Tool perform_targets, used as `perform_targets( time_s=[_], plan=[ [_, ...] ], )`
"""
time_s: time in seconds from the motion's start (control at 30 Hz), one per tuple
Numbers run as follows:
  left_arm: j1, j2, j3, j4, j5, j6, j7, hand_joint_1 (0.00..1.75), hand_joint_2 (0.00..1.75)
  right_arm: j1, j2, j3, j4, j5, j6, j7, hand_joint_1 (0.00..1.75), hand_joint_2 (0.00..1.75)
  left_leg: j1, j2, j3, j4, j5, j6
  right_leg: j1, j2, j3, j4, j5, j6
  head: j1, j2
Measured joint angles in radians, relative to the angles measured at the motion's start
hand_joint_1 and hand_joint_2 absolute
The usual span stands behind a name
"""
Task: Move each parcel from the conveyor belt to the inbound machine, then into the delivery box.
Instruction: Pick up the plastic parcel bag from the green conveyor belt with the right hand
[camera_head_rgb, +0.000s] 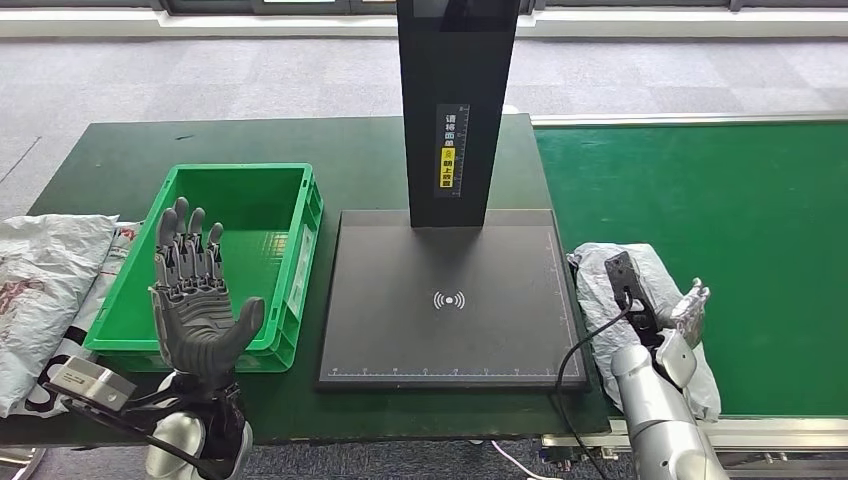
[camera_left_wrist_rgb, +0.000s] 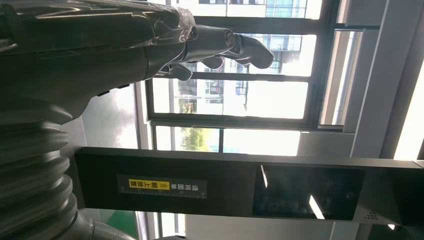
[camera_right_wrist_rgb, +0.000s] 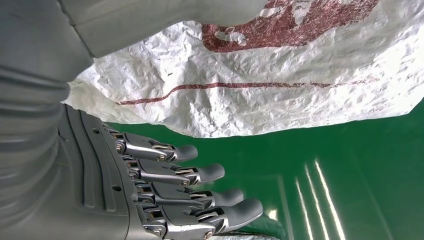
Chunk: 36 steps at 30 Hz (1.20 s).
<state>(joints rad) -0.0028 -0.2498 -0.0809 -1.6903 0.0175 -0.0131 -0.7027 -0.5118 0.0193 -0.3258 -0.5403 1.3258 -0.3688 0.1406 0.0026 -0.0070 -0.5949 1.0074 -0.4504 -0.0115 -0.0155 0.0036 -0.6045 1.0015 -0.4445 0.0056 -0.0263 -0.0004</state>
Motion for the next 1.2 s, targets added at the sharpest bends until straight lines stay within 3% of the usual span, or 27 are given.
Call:
perform_targets(
  time_s=[0.33, 0.37, 0.47, 0.5, 0.97, 1.07, 1.2],
  plan=[
    [-0.005, -0.001, 0.005, 0.01, -0.016, -0.026, 0.0, 0.0, 1.75, -0.011, -0.013, 0.0, 0.068, 0.053, 0.214, 0.063, 0.0, 1.75, 0.0, 0.0, 0.0, 0.0, 0.0, 0.0, 0.0, 0.0, 0.0, 0.0, 0.0, 0.0, 0.0, 0.0],
    [-0.007, -0.001, 0.008, 0.013, -0.018, -0.028, 0.0, 0.0, 1.75, -0.011, -0.014, 0.0, 0.078, 0.059, 0.237, 0.069, 0.08, 1.75, 0.0, 0.0, 0.0, 0.0, 0.0, 0.0, 0.0, 0.0, 0.0, 0.0, 0.0, 0.0, 0.0, 0.0],
    [-0.011, -0.001, 0.017, 0.018, -0.021, -0.031, 0.001, 0.0, 1.75, -0.017, -0.016, 0.0, 0.1, 0.074, 0.275, 0.08, 1.39, 1.75, 0.0, 0.0, 0.0, 0.0, 0.0, 0.0, 0.0, 0.0, 0.0, 0.0, 0.0, 0.0, 0.0, 0.0],
    [-0.012, -0.001, 0.021, 0.019, -0.021, -0.031, 0.001, 0.0, 1.75, -0.021, -0.017, 0.0, 0.107, 0.077, 0.282, 0.082, 1.75, 1.75, 0.0, 0.0, 0.0, 0.0, 0.0, 0.0, 0.0, 0.0, 0.0, 0.0, 0.0, 0.0, 0.0, 0.0],
    [-0.008, -0.001, 0.061, 0.011, -0.021, -0.026, 0.0, 0.0, 1.75, -0.073, -0.018, 0.0, 0.154, 0.073, 0.3, 0.074, 1.75, 1.75, 0.0, 0.0, 0.0, 0.0, 0.0, 0.0, 0.0, 0.0, 0.0, 0.0, 0.0, 0.0, 0.0, 0.0],
    [-0.001, -0.001, 0.067, 0.002, -0.021, -0.014, 0.0, 0.0, 1.75, -0.077, -0.016, 0.0, 0.156, 0.058, 0.249, 0.063, 1.75, 1.75, 0.0, 0.0, 0.0, 0.0, 0.0, 0.0, 0.0, 0.0, 0.0, 0.0, 0.0, 0.0, 0.0, 0.0],
    [0.019, -0.001, 0.074, -0.022, -0.02, 0.004, 0.0, 0.0, 1.75, -0.081, 0.0, 0.0, 0.141, 0.021, 0.103, 0.012, 1.75, 1.75, 0.0, 0.0, 0.0, 0.0, 0.0, 0.0, 0.0, 0.0, 0.0, 0.0, 0.0, 0.0, 0.0, 0.0]
  ],
)
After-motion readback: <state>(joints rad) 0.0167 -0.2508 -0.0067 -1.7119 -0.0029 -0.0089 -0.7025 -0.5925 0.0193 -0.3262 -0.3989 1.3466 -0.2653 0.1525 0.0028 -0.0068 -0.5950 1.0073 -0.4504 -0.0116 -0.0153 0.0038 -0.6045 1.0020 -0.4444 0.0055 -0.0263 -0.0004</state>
